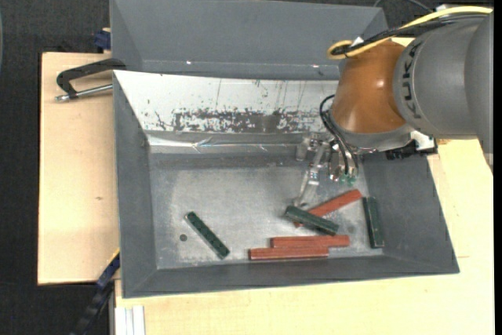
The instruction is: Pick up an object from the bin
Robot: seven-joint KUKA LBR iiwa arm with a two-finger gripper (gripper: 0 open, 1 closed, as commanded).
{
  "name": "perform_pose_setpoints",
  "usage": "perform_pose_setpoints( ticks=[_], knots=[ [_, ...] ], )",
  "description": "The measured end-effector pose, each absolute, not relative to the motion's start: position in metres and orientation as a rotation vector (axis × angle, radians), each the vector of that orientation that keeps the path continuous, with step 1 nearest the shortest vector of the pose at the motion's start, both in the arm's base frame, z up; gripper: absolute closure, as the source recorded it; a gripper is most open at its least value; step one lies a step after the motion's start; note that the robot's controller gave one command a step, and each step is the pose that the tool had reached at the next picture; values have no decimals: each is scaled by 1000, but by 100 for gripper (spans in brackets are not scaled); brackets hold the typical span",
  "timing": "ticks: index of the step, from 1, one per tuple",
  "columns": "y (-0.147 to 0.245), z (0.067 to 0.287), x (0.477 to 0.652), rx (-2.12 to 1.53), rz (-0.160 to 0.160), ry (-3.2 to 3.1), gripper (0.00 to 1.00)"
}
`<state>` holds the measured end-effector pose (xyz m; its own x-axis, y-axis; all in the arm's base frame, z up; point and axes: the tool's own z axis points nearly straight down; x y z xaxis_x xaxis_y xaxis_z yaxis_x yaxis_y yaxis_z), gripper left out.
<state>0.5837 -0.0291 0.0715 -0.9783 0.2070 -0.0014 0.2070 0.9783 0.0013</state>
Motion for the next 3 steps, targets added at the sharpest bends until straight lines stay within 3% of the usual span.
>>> perform_pose_setpoints(
  ticks=[1,2,3],
  knots=[
    [-29,72,584,327,2,3123,0],
    [-51,78,551,283,3,3127,0],
    [-112,74,534,113,3,3137,0]
  ],
)
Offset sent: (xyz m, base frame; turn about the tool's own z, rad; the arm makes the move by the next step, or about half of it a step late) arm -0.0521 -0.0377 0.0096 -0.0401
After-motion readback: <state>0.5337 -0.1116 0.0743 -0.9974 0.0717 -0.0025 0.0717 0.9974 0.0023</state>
